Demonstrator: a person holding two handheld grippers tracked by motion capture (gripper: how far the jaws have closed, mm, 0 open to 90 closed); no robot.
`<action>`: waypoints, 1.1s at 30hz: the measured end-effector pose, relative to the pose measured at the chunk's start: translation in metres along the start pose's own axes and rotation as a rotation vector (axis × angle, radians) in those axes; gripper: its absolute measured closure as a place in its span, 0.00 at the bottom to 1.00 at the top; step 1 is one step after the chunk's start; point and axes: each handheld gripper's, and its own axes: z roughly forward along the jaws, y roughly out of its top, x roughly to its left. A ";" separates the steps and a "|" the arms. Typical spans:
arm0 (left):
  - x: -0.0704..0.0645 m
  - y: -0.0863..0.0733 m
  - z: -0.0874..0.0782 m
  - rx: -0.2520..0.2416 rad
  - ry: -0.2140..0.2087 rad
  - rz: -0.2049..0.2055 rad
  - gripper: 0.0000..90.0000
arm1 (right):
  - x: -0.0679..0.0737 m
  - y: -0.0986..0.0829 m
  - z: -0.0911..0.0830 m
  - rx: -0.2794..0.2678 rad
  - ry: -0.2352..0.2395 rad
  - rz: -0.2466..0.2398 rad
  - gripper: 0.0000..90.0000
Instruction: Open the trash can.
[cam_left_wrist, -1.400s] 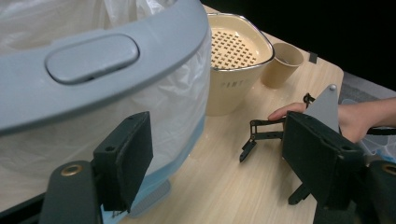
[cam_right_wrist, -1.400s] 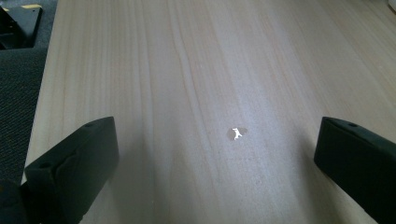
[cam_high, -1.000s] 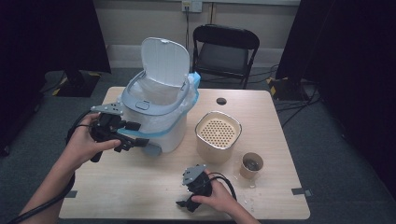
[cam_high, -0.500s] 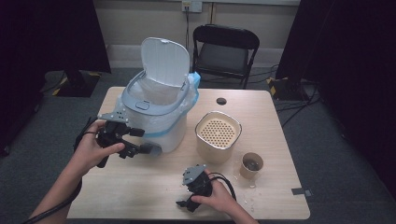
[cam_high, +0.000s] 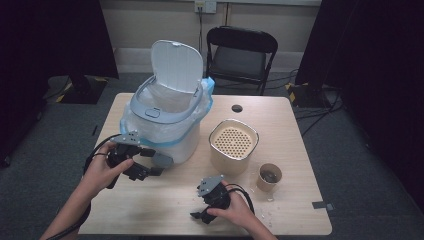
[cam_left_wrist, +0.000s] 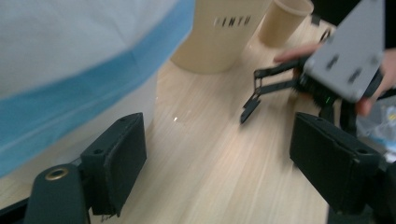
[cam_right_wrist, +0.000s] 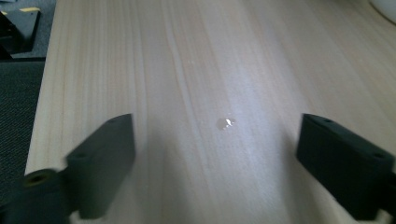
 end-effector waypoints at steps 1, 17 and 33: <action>0.000 -0.002 0.002 -0.002 -0.006 -0.001 0.20 | -0.001 0.000 -0.002 -0.001 0.006 0.008 0.16; 0.003 -0.033 0.036 0.032 -0.046 -0.006 0.21 | -0.006 -0.005 -0.027 -0.034 0.001 0.073 0.16; 0.001 -0.048 0.063 0.099 -0.061 0.007 0.20 | -0.007 -0.020 -0.061 -0.029 -0.055 0.111 0.17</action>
